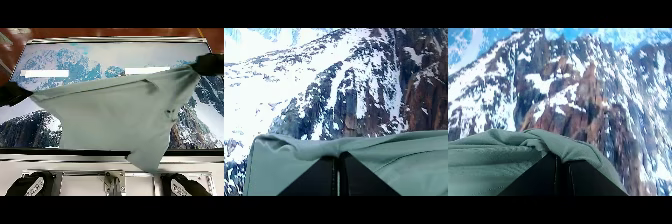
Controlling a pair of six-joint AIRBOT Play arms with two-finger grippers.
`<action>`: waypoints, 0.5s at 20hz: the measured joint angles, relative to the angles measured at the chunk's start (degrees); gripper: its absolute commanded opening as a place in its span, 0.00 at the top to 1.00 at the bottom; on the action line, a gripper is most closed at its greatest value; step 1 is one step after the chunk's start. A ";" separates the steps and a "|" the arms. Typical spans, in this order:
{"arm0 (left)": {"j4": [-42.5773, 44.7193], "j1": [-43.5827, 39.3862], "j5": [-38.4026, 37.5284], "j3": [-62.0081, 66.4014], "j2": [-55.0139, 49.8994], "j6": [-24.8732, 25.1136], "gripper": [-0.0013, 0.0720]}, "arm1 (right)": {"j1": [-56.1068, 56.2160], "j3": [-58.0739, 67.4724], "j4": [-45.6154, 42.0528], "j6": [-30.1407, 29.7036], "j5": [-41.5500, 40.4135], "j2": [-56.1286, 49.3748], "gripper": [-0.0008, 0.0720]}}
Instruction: Fold the shirts.
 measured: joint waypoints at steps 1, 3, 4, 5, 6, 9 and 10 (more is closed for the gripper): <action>-0.28 0.00 3.17 -0.57 -3.58 1.44 0.94 | 1.66 -0.68 -0.11 0.02 -4.81 -3.50 0.91; -2.84 0.00 10.62 -0.87 -11.32 5.25 0.94 | 4.55 -1.40 -0.20 0.44 -15.21 -10.10 0.91; -4.52 0.02 14.36 -0.70 -14.80 7.06 0.94 | 5.64 -1.68 -0.17 1.42 -20.28 -13.38 0.91; -6.75 0.00 18.18 -0.55 -18.29 8.90 0.94 | 6.38 -1.88 -0.20 2.86 -24.76 -16.44 0.91; -8.92 0.00 21.53 -0.42 -21.27 10.34 0.94 | 6.84 -1.99 -0.33 4.48 -28.13 -18.93 0.91; -13.75 0.00 28.04 -0.22 -29.55 12.98 0.93 | 7.80 -2.19 -0.02 10.32 -32.79 -25.53 0.91; -14.62 0.00 28.24 -0.17 -31.85 13.46 0.93 | 8.07 -2.21 0.22 11.58 -32.46 -27.19 0.86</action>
